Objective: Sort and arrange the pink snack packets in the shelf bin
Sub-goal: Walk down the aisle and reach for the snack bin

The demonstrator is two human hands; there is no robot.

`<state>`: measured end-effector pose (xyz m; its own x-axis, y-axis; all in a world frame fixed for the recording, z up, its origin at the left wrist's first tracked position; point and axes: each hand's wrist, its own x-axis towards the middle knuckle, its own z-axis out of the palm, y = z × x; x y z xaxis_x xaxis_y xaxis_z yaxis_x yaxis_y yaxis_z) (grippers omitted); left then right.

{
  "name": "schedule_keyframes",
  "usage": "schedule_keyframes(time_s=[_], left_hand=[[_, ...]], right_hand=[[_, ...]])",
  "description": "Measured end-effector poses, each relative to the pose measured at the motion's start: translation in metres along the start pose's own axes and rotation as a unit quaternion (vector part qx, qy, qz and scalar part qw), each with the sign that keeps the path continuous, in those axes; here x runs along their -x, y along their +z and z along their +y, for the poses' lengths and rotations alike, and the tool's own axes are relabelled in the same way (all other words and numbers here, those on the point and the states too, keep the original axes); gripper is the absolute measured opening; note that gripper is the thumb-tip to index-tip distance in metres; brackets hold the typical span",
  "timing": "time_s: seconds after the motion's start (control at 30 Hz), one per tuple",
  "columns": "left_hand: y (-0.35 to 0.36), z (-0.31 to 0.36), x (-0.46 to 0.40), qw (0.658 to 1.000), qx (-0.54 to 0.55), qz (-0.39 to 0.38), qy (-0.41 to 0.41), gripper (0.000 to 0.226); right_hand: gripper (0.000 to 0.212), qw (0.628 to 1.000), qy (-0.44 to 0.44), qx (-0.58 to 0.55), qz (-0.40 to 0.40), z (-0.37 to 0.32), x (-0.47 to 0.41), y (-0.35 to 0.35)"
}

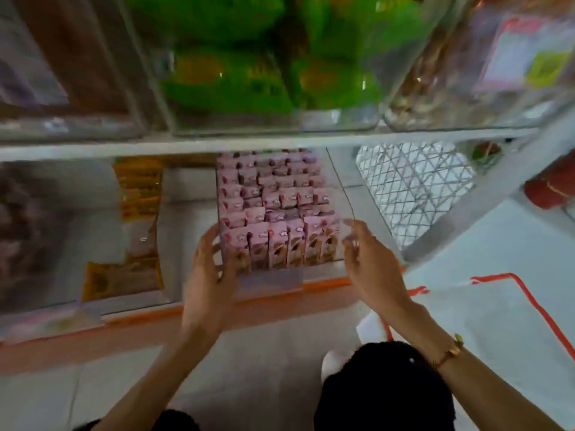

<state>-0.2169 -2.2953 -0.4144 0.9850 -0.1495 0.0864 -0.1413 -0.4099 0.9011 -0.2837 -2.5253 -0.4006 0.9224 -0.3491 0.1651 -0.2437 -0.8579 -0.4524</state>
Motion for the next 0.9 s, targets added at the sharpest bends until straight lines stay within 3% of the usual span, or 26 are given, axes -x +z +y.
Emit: schedule_keyframes(time_s=[0.27, 0.5, 0.7, 0.9], left_hand=[[0.001, -0.017, -0.007, 0.996, -0.066, 0.024, 0.064, 0.038], [-0.013, -0.007, -0.016, 0.999, -0.02, -0.021, 0.033, 0.042], [-0.009, 0.005, -0.019, 0.996, -0.082, 0.001, 0.026, 0.038], [0.002, 0.009, -0.023, 0.985, -0.146, 0.07, 0.055, 0.026]], right_hand=[[0.032, 0.995, -0.09, -0.043, 0.03, 0.019, -0.006, 0.005], [0.032, 0.996, -0.076, -0.04, 0.004, 0.013, -0.003, 0.002], [0.025, 0.998, -0.054, 0.01, -0.04, 0.001, -0.021, -0.012], [0.027, 0.996, -0.08, 0.008, 0.043, 0.0, -0.041, -0.002]])
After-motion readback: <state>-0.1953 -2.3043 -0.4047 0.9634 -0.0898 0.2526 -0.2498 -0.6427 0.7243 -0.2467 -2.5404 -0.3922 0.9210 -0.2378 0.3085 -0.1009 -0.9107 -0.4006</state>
